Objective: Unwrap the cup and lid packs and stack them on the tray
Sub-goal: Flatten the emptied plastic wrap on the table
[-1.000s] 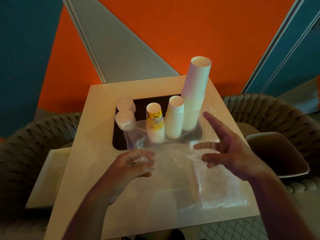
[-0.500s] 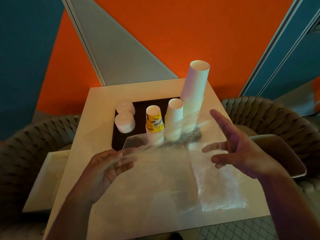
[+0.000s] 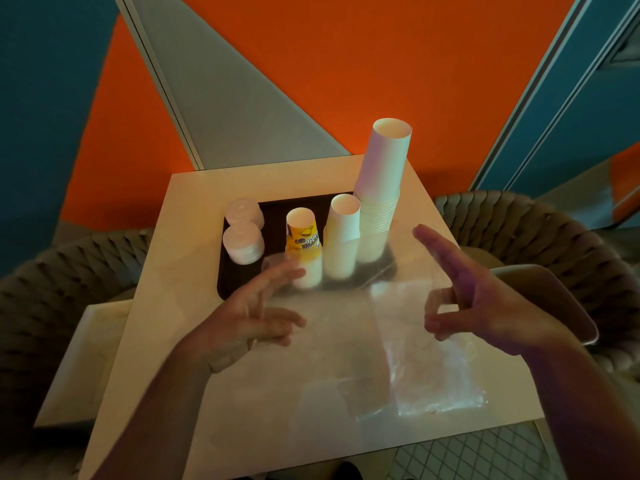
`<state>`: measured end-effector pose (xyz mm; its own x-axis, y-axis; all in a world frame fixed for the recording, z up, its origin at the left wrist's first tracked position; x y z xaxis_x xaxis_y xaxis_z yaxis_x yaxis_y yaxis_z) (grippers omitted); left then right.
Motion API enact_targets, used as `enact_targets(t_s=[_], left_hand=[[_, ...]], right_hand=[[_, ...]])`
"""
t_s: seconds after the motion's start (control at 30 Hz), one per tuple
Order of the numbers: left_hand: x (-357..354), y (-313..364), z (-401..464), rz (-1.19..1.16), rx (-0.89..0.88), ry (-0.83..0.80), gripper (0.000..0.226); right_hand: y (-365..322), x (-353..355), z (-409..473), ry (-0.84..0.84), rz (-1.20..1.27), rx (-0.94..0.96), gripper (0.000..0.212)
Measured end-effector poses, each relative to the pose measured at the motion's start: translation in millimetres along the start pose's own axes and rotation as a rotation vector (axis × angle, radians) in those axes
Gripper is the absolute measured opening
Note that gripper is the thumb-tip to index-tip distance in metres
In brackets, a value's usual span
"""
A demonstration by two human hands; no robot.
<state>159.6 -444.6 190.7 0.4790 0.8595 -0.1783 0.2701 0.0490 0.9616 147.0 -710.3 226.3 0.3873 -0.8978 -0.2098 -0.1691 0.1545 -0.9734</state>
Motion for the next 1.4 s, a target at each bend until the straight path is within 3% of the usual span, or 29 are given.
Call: enact_targets(t_s=[0.13,0.23,0.3,0.57,0.7,0.8,0.93,1.03,1.13,1.23,1.4], left_hand=[[5.6,6.5,-1.5,0.015,0.011,-0.024,0.098],[-3.2,5.8,0.0,0.037,0.008,-0.069,0.107],[-5.8,4.0,1.0,0.075,0.012,-0.088,0.110],[6.2,5.4,-6.3,0.143,0.072,-0.174,0.117],[7.6,16.7,-9.3,0.138,0.076,-0.217,0.119],[7.9,28.3,-10.7,0.107,0.031,-0.208,0.120],[1.0,41.4,-3.4,0.076,-0.075,-0.098,0.120],[-8.2,31.7,5.9,0.046,-0.132,-0.029,0.123],[-19.0,10.8,14.1,-0.024,-0.155,0.046,0.121],[-33.9,-13.4,14.7,-0.037,-0.139,0.130,0.122],[-44.5,-67.3,10.6,-0.068,0.011,0.164,0.115]], right_hand=[[-0.4,5.5,-3.9,0.036,-0.021,0.035,0.115],[6.1,-2.1,2.3,0.079,0.018,0.046,0.082],[13.1,-6.5,6.6,0.103,-0.016,0.024,0.073],[19.2,-11.7,1.5,-0.106,-0.233,-0.189,0.125],[11.0,-12.5,-1.6,-0.213,-0.239,-0.222,0.134],[-4.6,-2.1,-0.1,-0.222,-0.095,-0.119,0.135],[6.8,20.4,1.1,-0.125,0.546,0.085,0.120],[52.4,6.1,8.0,-0.044,0.950,0.101,0.096],[86.3,-29.3,15.3,0.210,0.922,-0.026,0.086],[105.3,-35.5,10.0,0.567,0.849,-0.075,0.045],[123.7,-22.6,-11.0,0.762,0.878,-0.100,0.027]])
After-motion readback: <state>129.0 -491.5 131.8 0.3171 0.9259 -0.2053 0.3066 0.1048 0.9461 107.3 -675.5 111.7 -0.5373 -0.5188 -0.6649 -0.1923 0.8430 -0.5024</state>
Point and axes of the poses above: each hand's wrist, its own z-axis towards the middle knuckle, its own x-axis out of the back of the hand, y = z × x, the point moved 9 cm from there along z, towards the middle knuckle, and after that the axes turned 6 degrees about z, right-handed, at the moved point
